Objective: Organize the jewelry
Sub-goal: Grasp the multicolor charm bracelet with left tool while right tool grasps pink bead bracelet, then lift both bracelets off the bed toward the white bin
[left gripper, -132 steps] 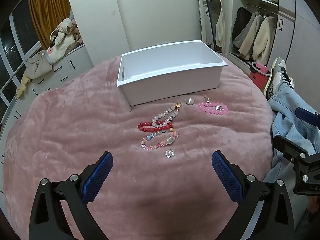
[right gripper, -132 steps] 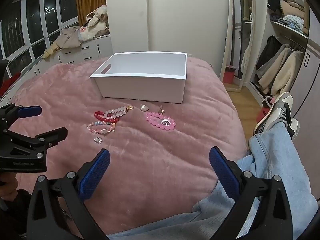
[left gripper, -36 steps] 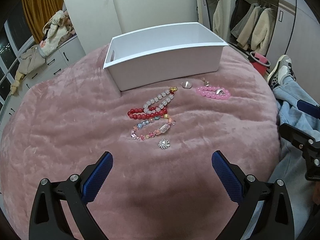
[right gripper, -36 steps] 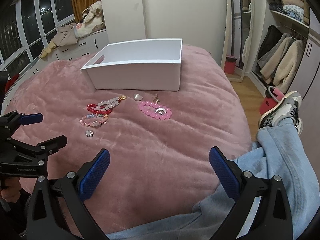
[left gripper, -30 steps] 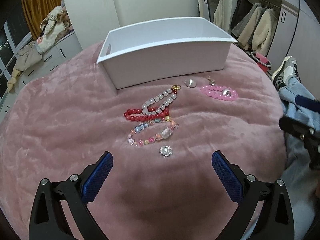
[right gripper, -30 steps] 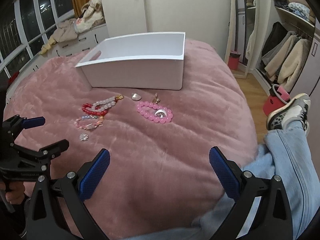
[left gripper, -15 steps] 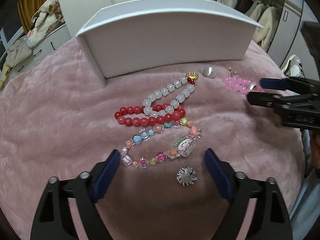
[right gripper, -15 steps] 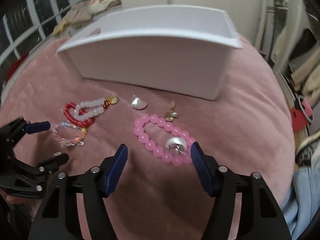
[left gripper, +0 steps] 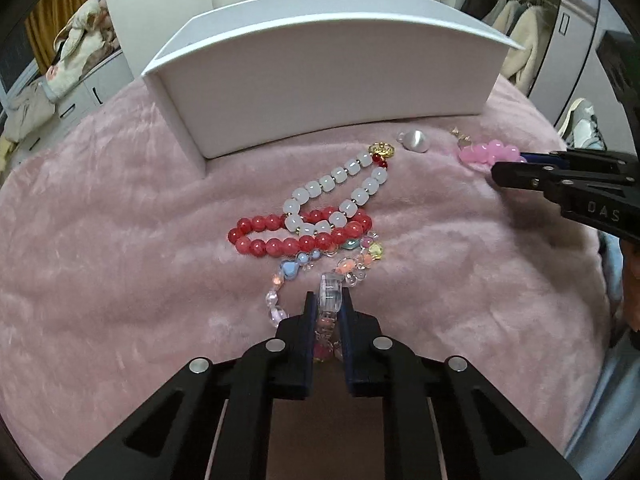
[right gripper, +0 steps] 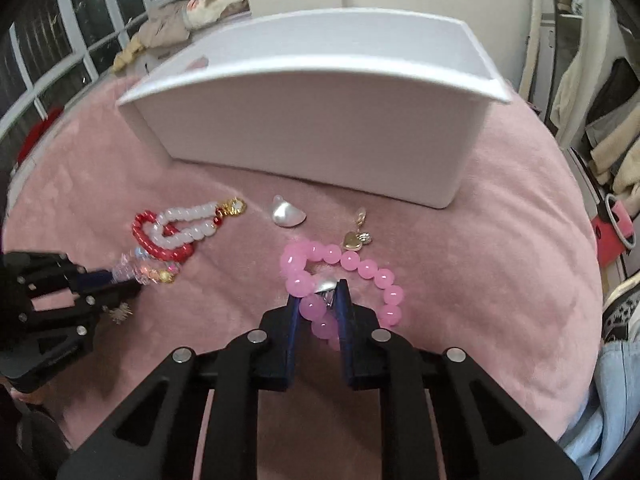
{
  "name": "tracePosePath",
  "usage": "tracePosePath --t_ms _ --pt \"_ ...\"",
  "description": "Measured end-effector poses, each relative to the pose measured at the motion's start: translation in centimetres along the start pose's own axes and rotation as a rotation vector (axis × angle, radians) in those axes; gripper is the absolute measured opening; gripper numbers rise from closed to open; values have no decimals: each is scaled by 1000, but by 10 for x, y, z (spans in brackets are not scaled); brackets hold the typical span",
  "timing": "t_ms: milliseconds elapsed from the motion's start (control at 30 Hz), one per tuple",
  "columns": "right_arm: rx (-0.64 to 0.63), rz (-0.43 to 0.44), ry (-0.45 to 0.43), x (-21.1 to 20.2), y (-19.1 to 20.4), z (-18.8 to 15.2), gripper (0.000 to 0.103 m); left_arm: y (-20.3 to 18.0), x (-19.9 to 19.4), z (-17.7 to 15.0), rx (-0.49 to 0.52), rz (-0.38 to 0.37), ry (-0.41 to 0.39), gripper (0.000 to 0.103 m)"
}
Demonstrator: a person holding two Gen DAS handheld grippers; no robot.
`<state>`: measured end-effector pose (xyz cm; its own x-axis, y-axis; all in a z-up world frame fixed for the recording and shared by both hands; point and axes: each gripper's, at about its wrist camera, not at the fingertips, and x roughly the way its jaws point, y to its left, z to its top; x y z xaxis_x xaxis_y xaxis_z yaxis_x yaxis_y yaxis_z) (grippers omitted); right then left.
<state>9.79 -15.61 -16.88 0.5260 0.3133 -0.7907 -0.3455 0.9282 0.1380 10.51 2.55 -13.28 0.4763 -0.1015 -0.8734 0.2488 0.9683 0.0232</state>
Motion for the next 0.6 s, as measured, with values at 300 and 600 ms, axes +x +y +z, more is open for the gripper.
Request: tracePosePath --t_ms 300,600 --pt "100 67 -85 -52 -8 -9 17 -5 -34 0 0 -22 -63 16" --pt "113 103 -108 -68 5 -3 17 1 -63 7 -10 -28 -112 16"
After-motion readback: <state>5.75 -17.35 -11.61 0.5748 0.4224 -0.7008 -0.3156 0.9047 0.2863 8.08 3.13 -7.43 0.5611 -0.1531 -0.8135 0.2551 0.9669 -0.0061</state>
